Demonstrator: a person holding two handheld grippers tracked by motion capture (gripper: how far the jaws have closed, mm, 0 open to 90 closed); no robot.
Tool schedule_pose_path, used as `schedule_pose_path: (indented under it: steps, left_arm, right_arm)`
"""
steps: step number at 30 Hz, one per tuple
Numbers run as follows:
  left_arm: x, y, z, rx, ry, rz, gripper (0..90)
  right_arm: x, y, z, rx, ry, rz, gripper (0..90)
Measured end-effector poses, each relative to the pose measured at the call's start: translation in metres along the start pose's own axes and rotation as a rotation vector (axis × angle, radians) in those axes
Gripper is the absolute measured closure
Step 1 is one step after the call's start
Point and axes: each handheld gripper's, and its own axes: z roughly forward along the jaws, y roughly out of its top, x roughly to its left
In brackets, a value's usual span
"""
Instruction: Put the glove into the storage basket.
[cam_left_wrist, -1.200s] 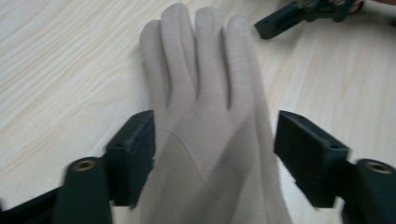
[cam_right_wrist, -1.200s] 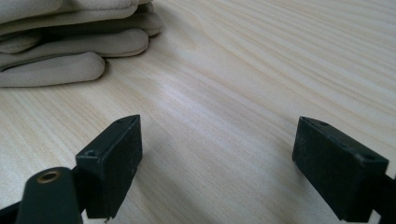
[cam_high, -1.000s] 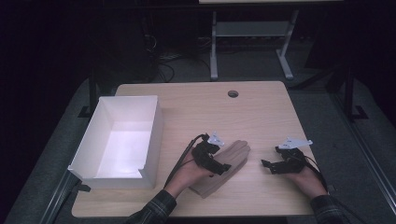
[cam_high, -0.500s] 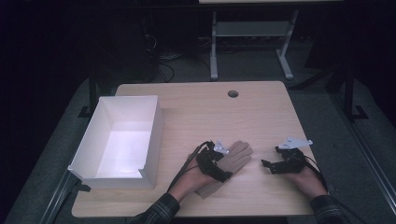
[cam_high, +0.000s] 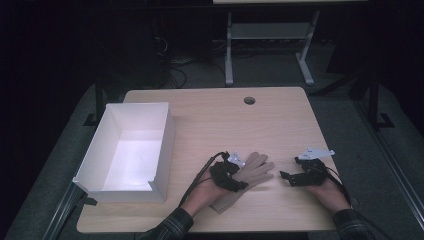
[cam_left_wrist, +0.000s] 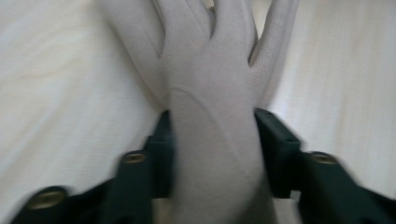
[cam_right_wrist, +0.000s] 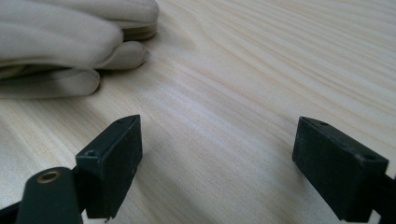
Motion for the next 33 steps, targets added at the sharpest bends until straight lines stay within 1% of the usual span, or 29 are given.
schedule_pose_path:
  steps: [1,4,5,10,11,12,13,15,16,17,19,20,23,25,26,27,30,31,32,33]
  left_arm:
    - [0.001,0.000,0.000,0.004,-0.014,-0.003,63.3]
    - [0.002,0.000,0.000,-0.001,-0.025,-0.011,65.9]
    - [0.003,0.000,-0.001,0.002,-0.032,-0.007,66.3]
    - [0.004,0.003,-0.007,-0.007,-0.054,-0.042,66.8]
    - [0.005,0.004,-0.009,-0.004,-0.055,-0.031,66.8]
    - [0.004,0.005,-0.012,-0.007,-0.057,-0.033,66.8]
    - [0.004,0.007,-0.015,-0.013,-0.066,-0.043,66.9]
    - [0.004,0.010,-0.021,-0.013,-0.063,-0.039,66.8]
    - [0.004,0.010,-0.021,-0.013,-0.063,-0.039,66.8]
    - [0.003,0.013,-0.029,-0.018,-0.062,-0.049,66.8]
    - [0.004,0.014,-0.032,-0.021,-0.064,-0.046,66.8]
    - [0.004,0.017,-0.041,-0.027,-0.056,-0.056,66.8]
    - [0.004,0.022,-0.053,-0.033,-0.050,-0.054,66.8]
    - [0.004,0.025,-0.063,-0.045,-0.036,-0.059,66.8]
    - [0.004,0.025,-0.063,-0.045,-0.036,-0.059,66.8]
    - [0.005,0.029,-0.074,-0.051,-0.028,-0.064,66.8]
    - [0.009,0.033,-0.089,-0.068,-0.017,-0.073,66.8]
    - [0.009,0.033,-0.089,-0.068,-0.017,-0.073,66.8]
    - [0.013,0.036,-0.100,-0.075,-0.009,-0.081,66.8]
    - [0.013,0.036,-0.100,-0.075,-0.009,-0.081,66.8]
  right_arm:
    - [0.000,0.000,0.000,0.001,-0.001,0.001,15.5]
    - [0.000,0.000,0.000,0.000,-0.001,0.001,15.5]
    - [0.000,0.000,0.000,0.001,-0.001,0.002,15.5]
    - [0.000,0.000,0.000,0.000,-0.001,0.004,15.5]
    - [0.000,0.000,0.000,0.000,-0.001,0.005,15.5]
    - [0.000,0.000,0.000,0.000,-0.001,0.005,15.5]
    - [0.000,0.000,0.000,0.002,0.000,0.004,15.5]
    - [0.000,0.000,0.000,0.002,-0.001,0.004,15.5]
    - [0.000,0.000,0.000,0.002,-0.001,0.004,15.5]
    - [0.000,0.000,0.000,0.000,-0.001,0.006,15.5]
    - [0.000,0.000,0.000,0.002,0.000,0.004,15.5]
    - [0.000,0.000,0.000,0.003,-0.001,0.005,15.5]
    - [0.000,0.000,0.000,0.003,-0.001,0.004,15.5]
    - [0.000,0.000,0.000,0.000,-0.001,0.006,15.5]
    - [0.000,0.000,0.000,0.000,-0.001,0.006,15.4]
    - [0.000,0.000,0.000,0.000,0.000,0.007,15.5]
    - [0.000,0.000,0.000,0.003,0.000,0.006,15.4]
    - [0.000,0.000,0.000,0.003,0.000,0.006,15.4]
    - [0.000,0.000,0.000,0.001,-0.001,0.006,15.4]
    - [0.000,0.000,0.000,-0.001,-0.001,0.002,15.4]
